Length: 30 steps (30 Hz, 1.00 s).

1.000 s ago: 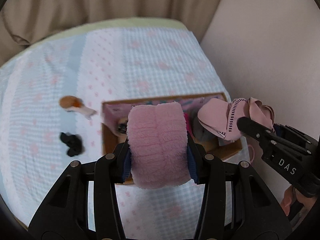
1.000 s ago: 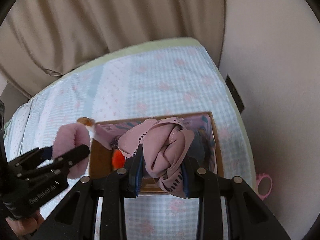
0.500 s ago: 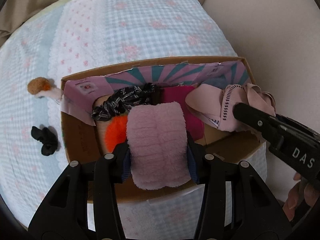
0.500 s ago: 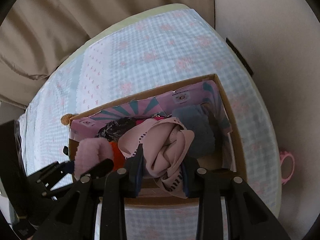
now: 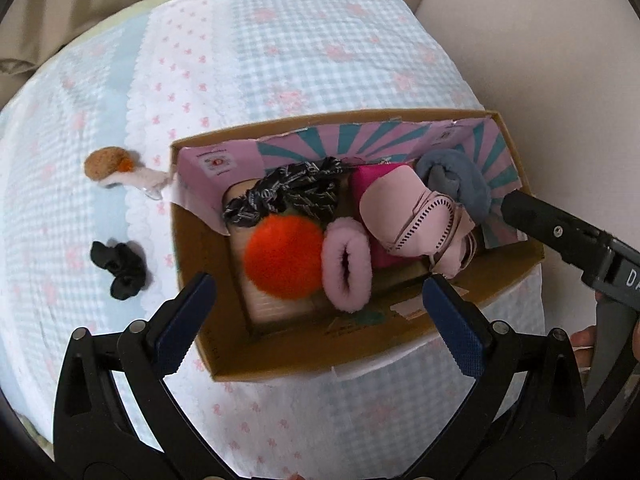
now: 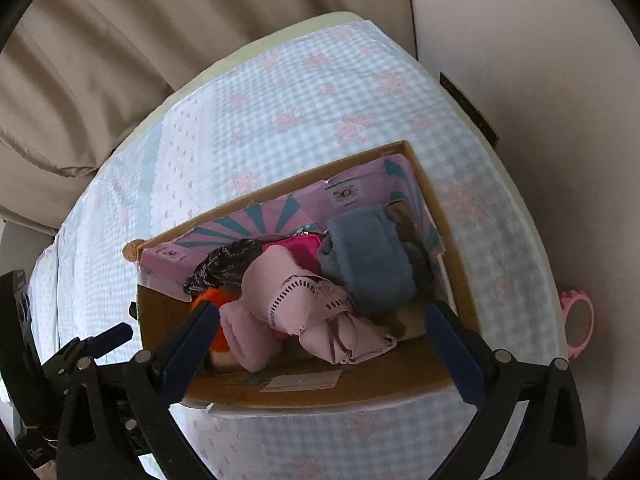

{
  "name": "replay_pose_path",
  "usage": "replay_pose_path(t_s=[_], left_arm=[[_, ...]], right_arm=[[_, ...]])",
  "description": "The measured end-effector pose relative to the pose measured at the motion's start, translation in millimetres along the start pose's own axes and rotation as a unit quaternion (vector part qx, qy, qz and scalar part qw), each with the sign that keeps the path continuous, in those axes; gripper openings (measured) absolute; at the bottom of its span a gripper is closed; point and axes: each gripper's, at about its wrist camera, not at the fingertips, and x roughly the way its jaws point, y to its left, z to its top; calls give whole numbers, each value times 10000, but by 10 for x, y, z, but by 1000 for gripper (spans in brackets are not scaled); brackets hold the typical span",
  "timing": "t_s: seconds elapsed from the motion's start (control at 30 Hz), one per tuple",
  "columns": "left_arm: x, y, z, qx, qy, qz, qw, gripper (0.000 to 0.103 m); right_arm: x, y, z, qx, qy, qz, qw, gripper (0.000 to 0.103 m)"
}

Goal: Organize soft objects
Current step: 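Carry hair band and pink cloth into the box and open both grippers, then lift both tools away from the box toward the brown plush and black item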

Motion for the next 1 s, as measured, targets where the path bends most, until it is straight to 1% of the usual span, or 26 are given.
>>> replay_pose_path(t_s=[0.13, 0.27, 0.4, 0.53, 0.67, 0.8, 1.0], left_arm=[[-199, 8, -13, 78, -205, 108, 9997, 103], [-424, 32, -40, 34, -408, 108, 9991, 103], [-704, 48, -122, 50, -646, 134, 9978, 103], [-1015, 89, -227, 44, -903, 221, 9957, 103], [-1363, 205, -375, -95, -1128, 301, 9931, 103], [-1709, 351, -571, -195, -1356, 472, 9894, 103], [-2165, 659, -890, -534, -1604, 725, 9829, 103]], right_arm=[[-153, 22, -1, -25, -211, -30, 9998, 102], [-323, 91, -29, -115, -423, -25, 9990, 102], [-547, 223, -91, -265, -559, -75, 9981, 102], [-824, 435, -194, -499, -749, -163, 9958, 102], [-1096, 647, -301, -740, -846, -209, 9934, 102], [-1350, 881, -429, -971, -860, -248, 9912, 103], [-1596, 1272, -624, -1475, -981, -119, 9841, 103]])
